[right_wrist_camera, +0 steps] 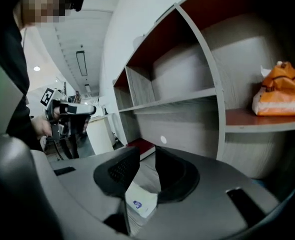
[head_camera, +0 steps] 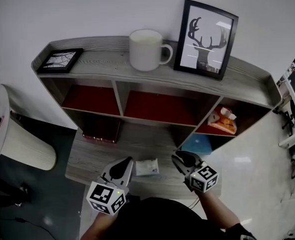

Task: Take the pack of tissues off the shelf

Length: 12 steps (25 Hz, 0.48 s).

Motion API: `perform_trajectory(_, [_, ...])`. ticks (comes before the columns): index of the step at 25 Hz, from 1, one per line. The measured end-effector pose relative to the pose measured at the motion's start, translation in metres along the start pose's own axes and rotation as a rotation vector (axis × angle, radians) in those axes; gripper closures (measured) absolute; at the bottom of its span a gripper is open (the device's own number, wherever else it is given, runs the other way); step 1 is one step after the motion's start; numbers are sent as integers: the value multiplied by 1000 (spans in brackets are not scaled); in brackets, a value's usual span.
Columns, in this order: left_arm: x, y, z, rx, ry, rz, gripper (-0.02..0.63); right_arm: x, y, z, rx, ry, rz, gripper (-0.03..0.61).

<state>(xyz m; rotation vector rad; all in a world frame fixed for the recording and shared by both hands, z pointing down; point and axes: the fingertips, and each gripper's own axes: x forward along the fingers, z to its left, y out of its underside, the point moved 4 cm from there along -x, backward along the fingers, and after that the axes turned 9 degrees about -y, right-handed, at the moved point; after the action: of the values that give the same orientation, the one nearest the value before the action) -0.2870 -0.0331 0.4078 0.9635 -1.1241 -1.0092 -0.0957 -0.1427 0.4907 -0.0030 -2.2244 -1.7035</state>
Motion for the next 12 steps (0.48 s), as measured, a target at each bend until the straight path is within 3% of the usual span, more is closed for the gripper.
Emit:
perform_trajectory(9, [9, -11, 17, 62, 103, -6, 603, 11, -74, 45, -76, 22, -194, 517])
perform_trajectory(12, [6, -15, 21, 59, 139, -20, 603, 17, -85, 58, -64, 73, -188, 517])
